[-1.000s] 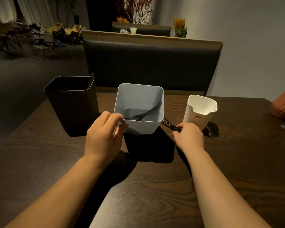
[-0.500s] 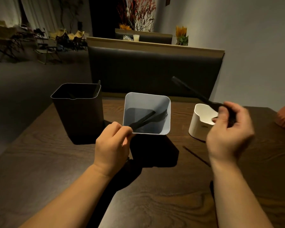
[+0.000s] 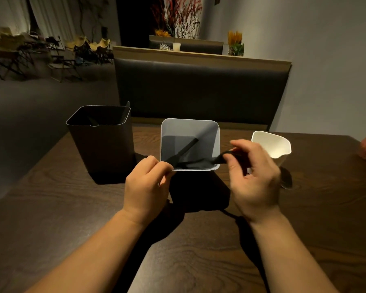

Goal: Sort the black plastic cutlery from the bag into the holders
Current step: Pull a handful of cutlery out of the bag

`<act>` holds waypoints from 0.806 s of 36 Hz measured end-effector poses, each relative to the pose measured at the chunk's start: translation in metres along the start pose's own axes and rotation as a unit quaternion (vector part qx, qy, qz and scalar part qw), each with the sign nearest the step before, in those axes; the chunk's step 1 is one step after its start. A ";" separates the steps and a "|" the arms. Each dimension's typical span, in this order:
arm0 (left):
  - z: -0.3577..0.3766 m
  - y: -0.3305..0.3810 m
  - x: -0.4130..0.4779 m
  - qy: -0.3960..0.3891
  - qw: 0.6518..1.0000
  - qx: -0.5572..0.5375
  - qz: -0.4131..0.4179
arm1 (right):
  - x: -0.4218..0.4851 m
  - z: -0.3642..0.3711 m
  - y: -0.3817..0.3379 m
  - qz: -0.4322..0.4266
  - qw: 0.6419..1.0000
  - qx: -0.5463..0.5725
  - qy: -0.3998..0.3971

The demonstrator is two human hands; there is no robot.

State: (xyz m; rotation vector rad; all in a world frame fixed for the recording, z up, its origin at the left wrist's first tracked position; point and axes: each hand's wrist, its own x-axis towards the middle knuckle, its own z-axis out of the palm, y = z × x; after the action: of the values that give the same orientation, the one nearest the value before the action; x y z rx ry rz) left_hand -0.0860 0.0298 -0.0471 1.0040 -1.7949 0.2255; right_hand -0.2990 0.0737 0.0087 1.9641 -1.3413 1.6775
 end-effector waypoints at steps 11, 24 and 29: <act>-0.005 0.001 -0.003 0.013 0.998 -0.045 -0.035 | -0.004 0.021 -0.010 0.122 0.946 -0.124 -0.275; -0.007 0.002 0.003 0.051 0.975 -0.183 -0.114 | -0.020 0.034 -0.007 0.279 0.921 0.191 -0.196; -0.003 0.011 0.006 0.053 0.953 -0.236 -0.185 | -0.011 0.049 0.003 0.324 0.898 0.240 -0.176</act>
State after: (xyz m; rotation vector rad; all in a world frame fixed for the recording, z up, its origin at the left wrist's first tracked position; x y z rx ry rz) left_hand -0.0930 0.0355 -0.0370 0.9331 -1.4317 -0.3615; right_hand -0.2679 0.0444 -0.0180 2.3375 -2.0528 2.1810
